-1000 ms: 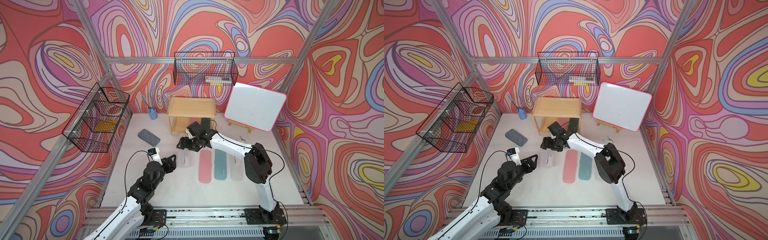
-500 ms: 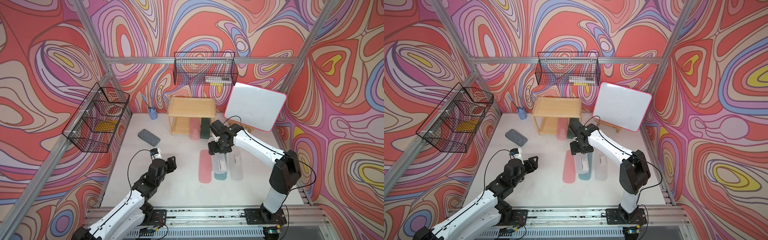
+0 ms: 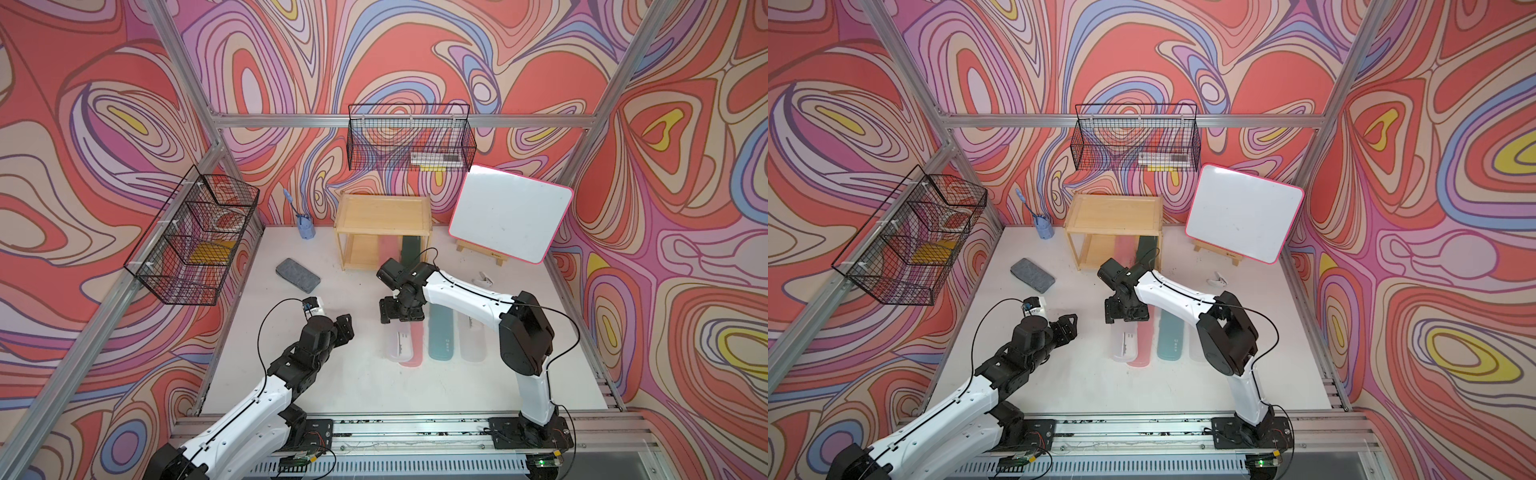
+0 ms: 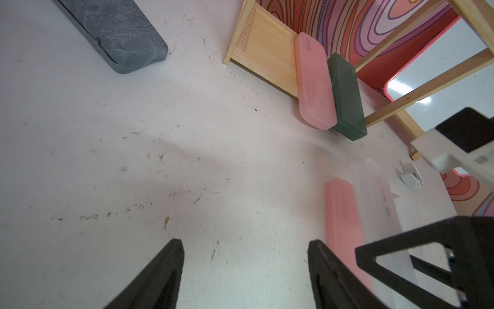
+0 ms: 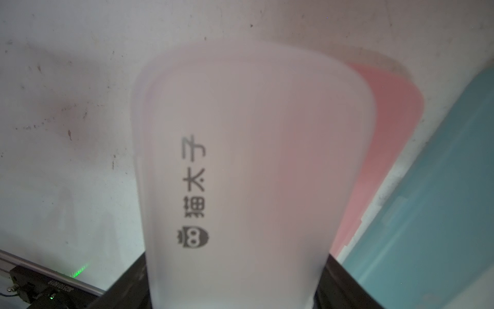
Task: Remove the pencil cases from the shelf
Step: Place the pencil case at the center of the board, then pick up the pencil case from the shelf.
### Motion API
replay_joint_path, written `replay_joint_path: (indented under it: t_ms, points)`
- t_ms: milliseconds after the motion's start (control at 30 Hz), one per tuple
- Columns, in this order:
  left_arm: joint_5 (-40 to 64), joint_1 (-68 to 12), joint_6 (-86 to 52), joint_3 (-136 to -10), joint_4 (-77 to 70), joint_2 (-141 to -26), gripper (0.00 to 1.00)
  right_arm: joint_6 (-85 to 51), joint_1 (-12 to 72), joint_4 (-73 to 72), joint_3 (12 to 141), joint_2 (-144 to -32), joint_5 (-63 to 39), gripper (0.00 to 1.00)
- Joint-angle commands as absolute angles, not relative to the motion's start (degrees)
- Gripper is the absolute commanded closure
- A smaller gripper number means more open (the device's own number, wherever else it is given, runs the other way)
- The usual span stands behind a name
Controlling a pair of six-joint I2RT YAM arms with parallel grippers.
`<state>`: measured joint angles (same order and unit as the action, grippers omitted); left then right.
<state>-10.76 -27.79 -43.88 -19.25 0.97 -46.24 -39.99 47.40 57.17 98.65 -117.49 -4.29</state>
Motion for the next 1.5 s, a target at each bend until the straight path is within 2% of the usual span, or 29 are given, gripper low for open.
replay_joint_path:
  t_ms: [0,233,633,700,867,1033,1200,1467]
  points:
    - [-12.0,-27.8,-43.1,-21.0,3.2,-46.1,0.24,-44.8,48.4,54.5,102.2,-119.9,-4.8,0.36]
    - [-11.2,-27.7,-43.4,-21.0,3.1,-48.2,0.23,-46.9,49.9,55.4,108.7,-126.8,-3.6,0.34]
    - [-11.1,-27.3,-43.5,-20.5,3.7,-47.5,0.21,-46.9,50.0,57.2,109.4,-130.3,-2.6,0.28]
    - [-11.1,-27.2,-43.7,-20.4,3.6,-47.6,0.21,-46.7,50.0,56.9,109.3,-130.4,-2.6,0.22]
    - [-10.8,-27.1,-43.7,-20.8,3.9,-48.1,0.18,-46.2,50.1,57.0,109.4,-129.8,-2.5,0.02]
    - [-9.3,-25.5,-43.3,-21.3,2.8,-48.6,0.16,-44.4,50.1,58.3,111.3,-127.8,-0.1,0.02]
    - [0.4,-21.2,-43.7,-26.6,-0.5,-56.2,0.14,-41.5,48.9,60.5,113.8,-119.9,6.8,0.02]
    - [32.0,-11.9,-51.6,-42.3,-22.1,-83.8,0.03,-36.4,39.6,56.8,105.9,-101.7,12.1,0.02]
